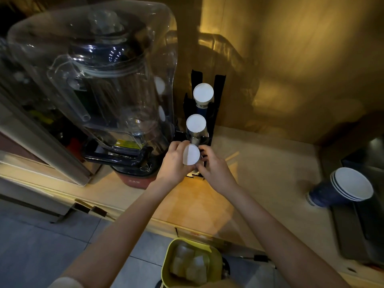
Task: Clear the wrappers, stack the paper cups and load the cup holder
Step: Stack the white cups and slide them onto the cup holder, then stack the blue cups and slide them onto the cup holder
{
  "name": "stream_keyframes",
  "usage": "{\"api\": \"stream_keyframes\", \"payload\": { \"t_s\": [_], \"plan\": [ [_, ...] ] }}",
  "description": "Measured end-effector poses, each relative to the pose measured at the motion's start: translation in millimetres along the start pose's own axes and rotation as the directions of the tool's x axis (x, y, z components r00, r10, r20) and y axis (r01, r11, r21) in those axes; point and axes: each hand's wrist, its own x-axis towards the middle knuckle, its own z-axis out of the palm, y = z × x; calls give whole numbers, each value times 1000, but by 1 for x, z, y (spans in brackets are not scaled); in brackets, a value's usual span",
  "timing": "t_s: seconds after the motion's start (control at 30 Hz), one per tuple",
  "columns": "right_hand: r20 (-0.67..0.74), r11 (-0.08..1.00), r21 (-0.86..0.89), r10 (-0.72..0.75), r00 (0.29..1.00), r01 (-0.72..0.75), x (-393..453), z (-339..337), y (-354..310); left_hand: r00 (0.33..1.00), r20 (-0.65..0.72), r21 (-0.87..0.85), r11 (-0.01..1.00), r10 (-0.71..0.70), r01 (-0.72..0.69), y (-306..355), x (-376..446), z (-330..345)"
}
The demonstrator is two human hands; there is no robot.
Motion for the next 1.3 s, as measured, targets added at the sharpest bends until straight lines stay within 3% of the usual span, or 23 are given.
{"api": "stream_keyframes", "payload": {
  "t_s": [0.33,0.5,0.6,0.7,0.83,1.0,1.1,1.2,1.3],
  "plan": [
    [67,986,-169,-6,998,17,-2,-2,-8,1000,27,74,997,-16,14,-2,-1,4],
    [88,919,-384,-58,994,87,-2,-18,-20,999,39,216,976,-3,-6,8,-3,-1],
    [59,834,-533,-130,990,141,-6,-38,-23,988,-15,320,937,154,-141,26,-3,-1],
    [-8,757,-634,-212,977,159,-18,-65,-14,941,22,429,847,337,-314,52,2,10],
    [-97,734,-679,-104,990,11,-39,-110,12,875,107,404,784,472,-472,93,10,43],
    [-249,723,-664,27,968,-191,-85,-166,62,814,286,361,730,505,-580,146,15,103],
    [-355,687,-646,118,927,-334,-111,-189,95,765,300,375,667,570,-644,175,17,136],
    [-424,644,-621,202,883,-446,-135,-209,124,712,406,289,659,572,-694,201,21,172],
    [-509,652,-521,281,814,-551,-152,-223,148,741,436,268,712,511,-649,226,24,202]
  ]
}}
